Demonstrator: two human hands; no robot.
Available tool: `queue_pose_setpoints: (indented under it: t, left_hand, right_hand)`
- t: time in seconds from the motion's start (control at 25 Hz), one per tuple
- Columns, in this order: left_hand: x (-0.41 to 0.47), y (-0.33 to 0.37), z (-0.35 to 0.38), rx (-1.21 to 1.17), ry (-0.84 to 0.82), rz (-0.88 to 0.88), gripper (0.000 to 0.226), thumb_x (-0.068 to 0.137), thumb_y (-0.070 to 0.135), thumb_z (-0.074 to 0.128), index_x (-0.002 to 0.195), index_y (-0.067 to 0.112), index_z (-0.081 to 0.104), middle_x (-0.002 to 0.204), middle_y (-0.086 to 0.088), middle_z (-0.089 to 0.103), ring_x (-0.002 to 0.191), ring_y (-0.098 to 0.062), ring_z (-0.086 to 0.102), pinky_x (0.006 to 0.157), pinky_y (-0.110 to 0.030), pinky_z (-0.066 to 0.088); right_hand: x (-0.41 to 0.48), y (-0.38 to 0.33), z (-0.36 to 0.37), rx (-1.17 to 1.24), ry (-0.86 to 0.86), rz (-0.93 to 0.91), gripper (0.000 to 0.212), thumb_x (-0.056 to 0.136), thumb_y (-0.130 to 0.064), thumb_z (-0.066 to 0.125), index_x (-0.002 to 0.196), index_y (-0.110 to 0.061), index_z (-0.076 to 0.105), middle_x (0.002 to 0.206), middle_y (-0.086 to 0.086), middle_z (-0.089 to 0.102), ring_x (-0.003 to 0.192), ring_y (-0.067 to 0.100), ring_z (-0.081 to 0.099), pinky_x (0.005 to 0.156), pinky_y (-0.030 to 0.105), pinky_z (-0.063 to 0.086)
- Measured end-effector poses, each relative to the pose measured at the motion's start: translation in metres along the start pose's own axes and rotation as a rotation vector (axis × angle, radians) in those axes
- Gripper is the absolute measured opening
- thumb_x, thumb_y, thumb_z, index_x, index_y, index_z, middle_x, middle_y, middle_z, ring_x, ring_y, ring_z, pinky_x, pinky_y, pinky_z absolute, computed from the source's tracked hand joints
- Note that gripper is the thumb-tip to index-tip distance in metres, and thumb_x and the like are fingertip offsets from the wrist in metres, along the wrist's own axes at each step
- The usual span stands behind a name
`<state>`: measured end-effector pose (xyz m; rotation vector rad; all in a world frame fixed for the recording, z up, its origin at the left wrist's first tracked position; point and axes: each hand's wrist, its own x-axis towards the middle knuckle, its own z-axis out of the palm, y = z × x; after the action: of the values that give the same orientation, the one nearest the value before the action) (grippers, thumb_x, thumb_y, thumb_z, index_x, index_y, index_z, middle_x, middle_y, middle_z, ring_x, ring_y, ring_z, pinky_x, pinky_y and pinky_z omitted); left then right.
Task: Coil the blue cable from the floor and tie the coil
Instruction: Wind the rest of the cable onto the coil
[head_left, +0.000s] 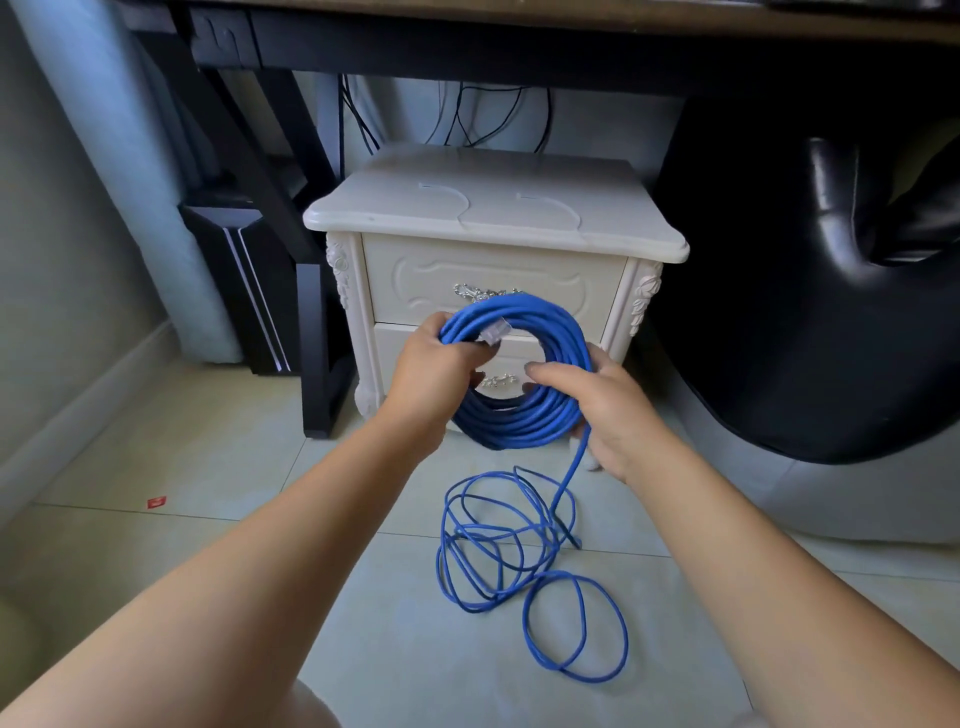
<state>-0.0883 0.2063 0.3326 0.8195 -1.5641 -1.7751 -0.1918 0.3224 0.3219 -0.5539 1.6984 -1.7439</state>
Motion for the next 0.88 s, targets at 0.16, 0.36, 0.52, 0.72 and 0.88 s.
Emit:
queue_pose_setpoints:
  t: [0.16, 0.36, 0.52, 0.72, 0.88]
  left_hand:
    - [-0.003, -0.004, 0.004, -0.314, 0.086, -0.185, 0.012, 0.088, 0.004, 0.064, 0.095, 0.012, 0.059, 0.073, 0.001, 0.049, 0.069, -0.014, 0.045, 0.077, -0.035, 0.05]
    - [-0.012, -0.018, 0.014, -0.287, -0.005, -0.28, 0.015, 0.091, 0.011, 0.064, 0.105, 0.013, 0.06, 0.082, -0.001, 0.058, 0.081, -0.015, 0.057, 0.079, -0.035, 0.049]
    - [-0.005, -0.015, 0.004, -0.026, -0.122, -0.229, 0.019, 0.084, 0.02, 0.072, 0.098, 0.014, 0.061, 0.085, -0.003, 0.065, 0.089, -0.02, 0.063, 0.084, -0.036, 0.05]
    - [-0.007, -0.011, 0.0, 0.236, -0.152, 0.111, 0.046, 0.081, 0.014, 0.075, 0.122, 0.024, 0.057, 0.102, 0.005, 0.068, 0.087, -0.007, 0.064, 0.08, -0.02, 0.051]
    - [-0.006, -0.011, -0.006, 0.46, -0.203, 0.379, 0.064, 0.076, 0.016, 0.073, 0.133, 0.033, 0.05, 0.125, 0.01, 0.058, 0.112, 0.003, 0.055, 0.092, -0.016, 0.046]
  right_hand:
    - [-0.003, 0.017, 0.015, 0.196, 0.026, 0.072, 0.028, 0.083, -0.008, 0.072, 0.108, -0.017, 0.063, 0.096, 0.015, 0.07, 0.097, 0.029, 0.07, 0.1, 0.05, 0.05]
    - [0.0, 0.016, 0.011, 0.345, 0.178, 0.071, 0.03, 0.085, 0.005, 0.061, 0.114, -0.004, 0.061, 0.066, 0.008, 0.058, 0.062, 0.02, 0.064, 0.063, 0.034, 0.058]
    - [-0.001, 0.006, 0.006, 0.248, 0.21, 0.026, 0.024, 0.082, 0.009, 0.056, 0.096, -0.01, 0.061, 0.055, 0.005, 0.051, 0.051, 0.016, 0.056, 0.058, 0.032, 0.054]
    - [0.001, -0.002, -0.006, -0.012, 0.221, -0.101, 0.027, 0.072, 0.01, 0.055, 0.085, -0.014, 0.061, 0.054, -0.001, 0.05, 0.048, 0.016, 0.051, 0.074, 0.055, 0.056]
    - [-0.003, -0.006, -0.007, -0.539, 0.176, -0.27, 0.033, 0.071, 0.001, 0.064, 0.091, -0.025, 0.063, 0.075, -0.005, 0.065, 0.07, 0.018, 0.06, 0.072, 0.032, 0.049]
